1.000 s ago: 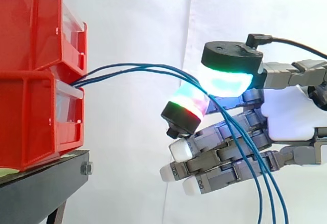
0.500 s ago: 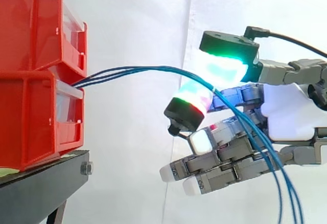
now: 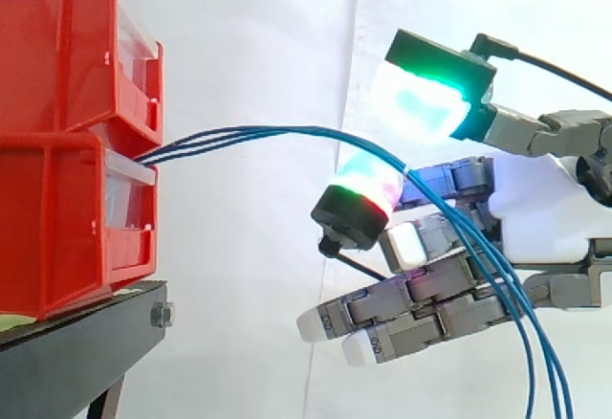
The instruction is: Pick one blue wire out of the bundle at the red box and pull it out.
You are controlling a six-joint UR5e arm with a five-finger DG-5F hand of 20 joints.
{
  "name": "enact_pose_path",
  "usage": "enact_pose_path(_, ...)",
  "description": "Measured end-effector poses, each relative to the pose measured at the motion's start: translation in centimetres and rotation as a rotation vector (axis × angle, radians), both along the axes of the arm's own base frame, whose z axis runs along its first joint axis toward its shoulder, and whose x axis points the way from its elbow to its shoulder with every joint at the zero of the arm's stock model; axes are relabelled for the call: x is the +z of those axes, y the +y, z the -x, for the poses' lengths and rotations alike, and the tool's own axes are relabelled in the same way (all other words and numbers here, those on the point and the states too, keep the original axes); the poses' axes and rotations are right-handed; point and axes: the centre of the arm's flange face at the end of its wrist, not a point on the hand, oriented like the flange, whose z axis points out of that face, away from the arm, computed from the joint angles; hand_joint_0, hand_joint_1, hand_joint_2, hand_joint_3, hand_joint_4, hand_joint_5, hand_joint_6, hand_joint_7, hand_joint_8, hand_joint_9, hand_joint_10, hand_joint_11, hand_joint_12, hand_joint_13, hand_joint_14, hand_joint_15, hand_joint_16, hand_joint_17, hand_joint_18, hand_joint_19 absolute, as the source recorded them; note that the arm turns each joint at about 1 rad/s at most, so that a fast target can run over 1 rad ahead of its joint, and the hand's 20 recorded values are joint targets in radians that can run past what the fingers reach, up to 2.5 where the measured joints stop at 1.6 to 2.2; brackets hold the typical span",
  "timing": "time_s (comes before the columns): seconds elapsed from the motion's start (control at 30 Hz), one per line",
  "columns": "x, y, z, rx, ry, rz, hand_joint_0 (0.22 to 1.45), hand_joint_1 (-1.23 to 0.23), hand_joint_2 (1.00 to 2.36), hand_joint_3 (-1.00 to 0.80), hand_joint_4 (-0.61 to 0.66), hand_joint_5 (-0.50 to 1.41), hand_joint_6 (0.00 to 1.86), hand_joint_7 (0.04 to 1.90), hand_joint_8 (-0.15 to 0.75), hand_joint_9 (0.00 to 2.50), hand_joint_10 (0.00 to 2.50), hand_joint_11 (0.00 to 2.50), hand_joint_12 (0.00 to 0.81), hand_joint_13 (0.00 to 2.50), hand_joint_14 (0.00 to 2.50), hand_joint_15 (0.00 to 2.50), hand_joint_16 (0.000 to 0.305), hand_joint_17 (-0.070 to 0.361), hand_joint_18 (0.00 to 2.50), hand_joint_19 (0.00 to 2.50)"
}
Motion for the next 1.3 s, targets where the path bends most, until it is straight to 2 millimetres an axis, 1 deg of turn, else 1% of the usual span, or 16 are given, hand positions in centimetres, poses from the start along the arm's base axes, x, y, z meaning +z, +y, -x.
enact_pose_path(0.07, 0.00, 0.00, 0.00, 0.000, 0.000, 0.000, 0.47, -0.64, 1.00, -0.50, 0.14, 0.00, 0.67, 1.32, 0.234, 1.11, 0.03, 0.63, 0.384, 0.22, 0.00, 0.05, 0.053, 0.119, 0.00, 0.26)
enact_pose_path(0.1, 0.00, 0.00, 0.00, 0.000, 0.000, 0.000, 0.50, -0.67, 1.00, -0.50, 0.13, -0.01, 0.71, 1.29, 0.243, 1.12, 0.03, 0.69, 0.376, 0.23, 0.00, 0.09, 0.051, 0.115, 0.00, 0.26)
enact_pose_path(0.17, 0.01, 0.00, 0.00, 0.000, 0.000, 0.000, 0.53, -0.71, 1.00, -0.50, 0.12, -0.03, 0.75, 1.27, 0.235, 1.10, 0.03, 0.72, 0.367, 0.22, 0.00, 0.10, 0.049, 0.110, 0.00, 0.27)
enact_pose_path(0.2, 0.00, 0.00, 0.00, 0.000, 0.000, 0.000, 0.55, -0.72, 1.01, -0.46, 0.12, -0.03, 0.76, 1.27, 0.236, 1.09, 0.03, 0.74, 0.363, 0.23, 0.00, 0.11, 0.048, 0.108, 0.00, 0.28)
enact_pose_path(0.33, 0.02, -0.01, -0.01, -0.001, 0.000, 0.000, 0.57, -0.74, 1.02, -0.37, 0.11, -0.04, 0.78, 1.27, 0.237, 1.08, 0.03, 0.77, 0.363, 0.23, 0.01, 0.12, 0.047, 0.107, 0.00, 0.28)
enact_pose_path(0.5, 0.01, -0.01, 0.00, -0.001, 0.000, 0.000, 0.58, -0.82, 1.03, -0.23, 0.12, -0.08, 0.85, 1.26, 0.263, 1.05, 0.03, 0.89, 0.374, 0.24, 0.01, 0.18, 0.049, 0.110, 0.00, 0.29)
enact_pose_path(0.57, 0.01, -0.01, 0.00, -0.001, 0.000, 0.000, 0.60, -0.85, 1.03, -0.20, 0.12, -0.10, 0.86, 1.24, 0.270, 1.03, 0.03, 0.92, 0.383, 0.24, 0.01, 0.18, 0.050, 0.112, 0.00, 0.29)
enact_pose_path(0.63, 0.01, -0.01, 0.00, -0.001, 0.000, 0.000, 0.61, -0.87, 1.03, -0.17, 0.09, -0.12, 0.88, 1.25, 0.272, 1.00, 0.03, 0.94, 0.392, 0.22, 0.01, 0.18, 0.051, 0.115, 0.00, 0.29)
enact_pose_path(0.77, 0.00, -0.01, 0.00, -0.001, 0.000, 0.000, 0.67, -0.91, 1.03, -0.18, 0.08, -0.15, 0.89, 1.36, 0.273, 0.91, 0.03, 0.96, 0.403, 0.17, 0.01, 0.15, 0.055, 0.123, 0.00, 0.27)
enact_pose_path(0.8, 0.00, -0.01, 0.00, -0.001, 0.000, 0.000, 0.68, -0.89, 1.03, -0.20, 0.08, -0.16, 0.91, 1.34, 0.270, 0.87, 0.03, 0.98, 0.403, 0.12, 0.01, 0.17, 0.055, 0.125, 0.00, 0.30)
enact_pose_path(0.9, 0.00, -0.01, 0.00, -0.001, 0.000, 0.000, 0.72, -0.90, 1.02, -0.24, 0.10, -0.18, 0.91, 1.38, 0.276, 0.81, 0.03, 0.96, 0.408, 0.09, 0.01, 0.15, 0.056, 0.126, 0.00, 0.28)
enact_pose_path(1.1, 0.00, 0.00, 0.00, 0.000, -0.001, -0.002, 0.76, -0.90, 1.02, -0.30, 0.13, -0.20, 0.92, 1.39, 0.284, 0.76, 0.03, 0.96, 0.409, 0.06, 0.01, 0.12, 0.058, 0.130, 0.00, 0.29)
enact_pose_path(1.3, 0.00, 0.01, 0.00, 0.001, -0.001, -0.003, 0.78, -0.90, 1.02, -0.31, 0.14, -0.21, 0.92, 1.42, 0.279, 0.71, 0.03, 0.93, 0.409, 0.04, 0.01, 0.12, 0.058, 0.131, 0.00, 0.31)
